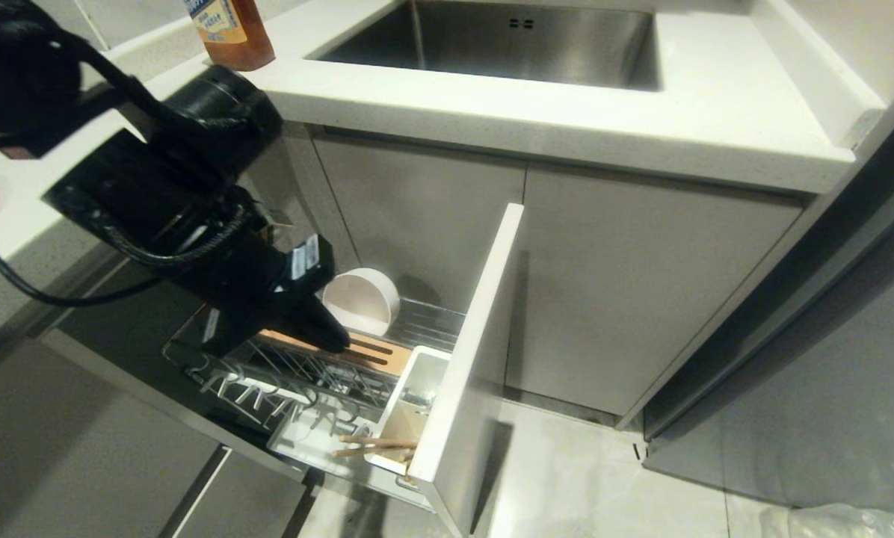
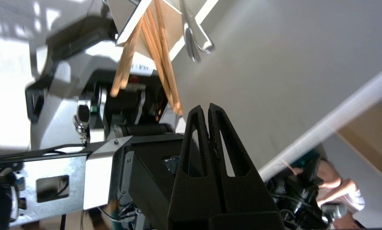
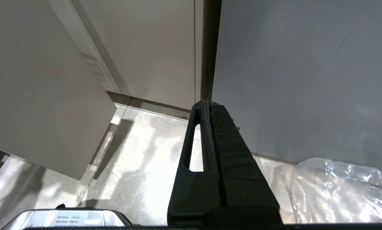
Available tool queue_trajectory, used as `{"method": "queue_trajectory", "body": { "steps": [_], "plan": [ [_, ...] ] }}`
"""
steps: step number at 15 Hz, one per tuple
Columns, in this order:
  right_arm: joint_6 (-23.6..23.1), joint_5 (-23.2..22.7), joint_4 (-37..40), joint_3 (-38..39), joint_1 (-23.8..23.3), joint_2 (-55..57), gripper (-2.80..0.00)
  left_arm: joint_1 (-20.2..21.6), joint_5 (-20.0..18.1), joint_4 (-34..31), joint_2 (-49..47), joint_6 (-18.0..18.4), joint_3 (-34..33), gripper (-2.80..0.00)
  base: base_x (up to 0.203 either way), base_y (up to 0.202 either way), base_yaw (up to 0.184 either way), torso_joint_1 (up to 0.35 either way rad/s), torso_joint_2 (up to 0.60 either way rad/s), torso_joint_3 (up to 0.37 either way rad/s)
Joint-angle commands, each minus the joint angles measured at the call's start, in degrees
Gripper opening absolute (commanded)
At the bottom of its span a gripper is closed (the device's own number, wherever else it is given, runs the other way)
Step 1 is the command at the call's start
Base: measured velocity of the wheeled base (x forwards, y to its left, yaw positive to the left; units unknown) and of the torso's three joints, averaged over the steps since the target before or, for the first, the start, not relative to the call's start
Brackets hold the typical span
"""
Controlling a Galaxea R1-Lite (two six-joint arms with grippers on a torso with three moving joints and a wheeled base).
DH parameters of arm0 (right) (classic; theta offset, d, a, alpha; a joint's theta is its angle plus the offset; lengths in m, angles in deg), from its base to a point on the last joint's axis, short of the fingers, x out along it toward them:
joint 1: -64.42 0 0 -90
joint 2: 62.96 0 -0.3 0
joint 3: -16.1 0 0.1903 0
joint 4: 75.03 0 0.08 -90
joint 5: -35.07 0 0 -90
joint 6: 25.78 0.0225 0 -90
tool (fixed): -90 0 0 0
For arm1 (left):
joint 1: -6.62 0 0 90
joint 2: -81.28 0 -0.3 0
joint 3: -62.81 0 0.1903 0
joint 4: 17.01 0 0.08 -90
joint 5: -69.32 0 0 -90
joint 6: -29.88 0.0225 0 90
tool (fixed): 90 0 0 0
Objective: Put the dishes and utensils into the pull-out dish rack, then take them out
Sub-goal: Pick up the plate and place it in the cupboard
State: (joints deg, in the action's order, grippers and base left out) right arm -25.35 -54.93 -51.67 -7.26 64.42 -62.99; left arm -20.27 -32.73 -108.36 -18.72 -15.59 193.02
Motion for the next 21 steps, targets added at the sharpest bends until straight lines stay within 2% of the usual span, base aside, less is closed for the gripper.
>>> {"method": "queue_trajectory", "body": {
  "steps": [1, 4, 6, 8, 10, 14, 17, 18, 19, 21],
  "plan": [
    [0.00, 0.00, 0.00, 0.00, 0.00, 0.02, -2.80, -0.06, 1.07, -0.63, 6.49, -0.22, -0.10, -2.80, 0.000, 0.000, 0.000, 0.000, 0.00, 0.000],
    [0.00, 0.00, 0.00, 0.00, 0.00, 0.02, -2.80, -0.25, 8.21, -0.48, 14.19, 0.48, 1.34, -2.80, 0.000, 0.000, 0.000, 0.000, 0.00, 0.000],
    [0.00, 0.00, 0.00, 0.00, 0.00, 0.02, -2.80, -0.23, 13.46, -0.46, 18.49, 2.70, 2.97, -2.80, 0.000, 0.000, 0.000, 0.000, 0.00, 0.000],
    [0.00, 0.00, 0.00, 0.00, 0.00, 0.02, -2.80, 1.01, 20.36, -0.32, 21.91, 5.19, 3.88, -2.80, 0.000, 0.000, 0.000, 0.000, 0.00, 0.000],
    [0.00, 0.00, 0.00, 0.00, 0.00, 0.02, -2.80, 6.67, 23.59, 1.02, 24.10, 8.49, 4.04, -2.80, 0.000, 0.000, 0.000, 0.000, 0.00, 0.000],
    [0.00, 0.00, 0.00, 0.00, 0.00, 0.02, -2.80, 23.43, 24.18, 7.07, 25.25, 14.83, 4.07, -2.80, 0.000, 0.000, 0.000, 0.000, 0.00, 0.000],
    [0.00, 0.00, 0.00, 0.00, 0.00, 0.02, -2.80, 33.09, 24.47, 14.87, 21.82, 16.73, 4.08, -2.80, 0.000, 0.000, 0.000, 0.000, 0.00, 0.000],
    [0.00, 0.00, 0.00, 0.00, 0.00, 0.02, -2.80, 35.10, 24.54, 16.04, 20.14, 16.85, 4.08, -1.81, 0.000, 0.000, 0.000, 0.000, 0.00, 0.000],
    [0.00, 0.00, 0.00, 0.00, 0.00, 0.02, -2.80, 36.68, 24.58, 16.78, 18.94, 16.94, 4.08, 0.00, 0.000, 0.000, 0.000, 0.000, 0.00, 0.000],
    [0.00, 0.00, 0.00, 0.00, 0.00, 0.02, -2.80, 39.31, 24.61, 19.25, 16.65, 16.91, 4.08, 0.00, 0.000, 0.000, 0.000, 0.000, 0.00, 0.000]
  ]
}}
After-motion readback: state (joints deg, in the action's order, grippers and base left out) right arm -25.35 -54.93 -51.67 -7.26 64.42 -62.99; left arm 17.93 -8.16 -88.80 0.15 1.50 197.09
